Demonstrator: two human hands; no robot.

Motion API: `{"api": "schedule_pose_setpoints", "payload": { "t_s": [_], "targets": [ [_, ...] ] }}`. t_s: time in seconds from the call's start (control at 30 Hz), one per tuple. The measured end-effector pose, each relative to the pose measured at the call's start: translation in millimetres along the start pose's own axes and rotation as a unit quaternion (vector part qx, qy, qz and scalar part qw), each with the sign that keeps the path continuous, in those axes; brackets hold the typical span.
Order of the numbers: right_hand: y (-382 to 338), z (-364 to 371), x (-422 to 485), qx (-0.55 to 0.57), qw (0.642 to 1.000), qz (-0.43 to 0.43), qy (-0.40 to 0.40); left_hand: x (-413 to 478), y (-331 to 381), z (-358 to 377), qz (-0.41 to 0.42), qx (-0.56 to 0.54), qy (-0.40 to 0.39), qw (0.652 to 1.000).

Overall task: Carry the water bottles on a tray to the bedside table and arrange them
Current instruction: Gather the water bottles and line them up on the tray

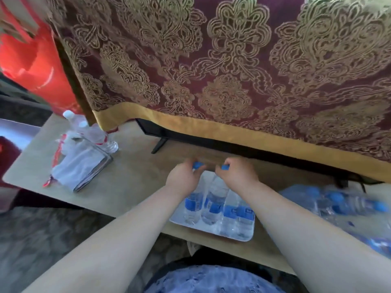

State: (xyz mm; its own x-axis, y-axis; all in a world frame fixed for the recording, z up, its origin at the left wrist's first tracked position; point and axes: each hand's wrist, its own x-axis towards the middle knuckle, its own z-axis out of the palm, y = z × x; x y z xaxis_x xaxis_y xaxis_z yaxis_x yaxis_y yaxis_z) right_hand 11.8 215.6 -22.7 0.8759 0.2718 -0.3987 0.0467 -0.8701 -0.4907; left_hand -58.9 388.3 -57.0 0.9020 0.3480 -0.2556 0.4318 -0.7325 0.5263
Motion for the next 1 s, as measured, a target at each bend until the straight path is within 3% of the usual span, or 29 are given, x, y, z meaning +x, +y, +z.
{"api": "schedule_pose_setpoints", "payload": {
  "t_s": [0.2, 0.33, 0.5, 0.7, 0.87, 1.0],
  "targets": [
    [10.7, 53.1, 26.0, 0.007, 0.994, 0.095, -0.054, 24.2, -26.2, 35.3, -0.064, 0.011, -0.073, 0.995],
    [20.7, 68.4, 43.8, 0.010, 0.985, 0.152, -0.084, 37.7, -22.8, 61.3, -0.057, 0.046, -0.084, 0.994],
    [33.7, 76.5, 51.3, 0.032, 0.977, 0.186, -0.102, 44.8, -25.6, 79.9, -0.074, 0.077, -0.178, 0.978],
    [50.7, 75.2, 38.6, 0.066, 0.964, 0.174, -0.188, 28.7, -32.9, 80.1, -0.084, 0.088, -0.219, 0.968],
    [65.6, 53.9, 8.0, 0.078, 0.973, 0.114, -0.185, 8.9, 9.6, 72.2, -0.046, 0.074, -0.143, 0.986],
    [91.1, 2.2, -18.2, 0.017, 0.986, 0.056, -0.157, -9.4, 77.2, 82.8, 0.007, 0.070, -0.145, 0.987]
  ]
}}
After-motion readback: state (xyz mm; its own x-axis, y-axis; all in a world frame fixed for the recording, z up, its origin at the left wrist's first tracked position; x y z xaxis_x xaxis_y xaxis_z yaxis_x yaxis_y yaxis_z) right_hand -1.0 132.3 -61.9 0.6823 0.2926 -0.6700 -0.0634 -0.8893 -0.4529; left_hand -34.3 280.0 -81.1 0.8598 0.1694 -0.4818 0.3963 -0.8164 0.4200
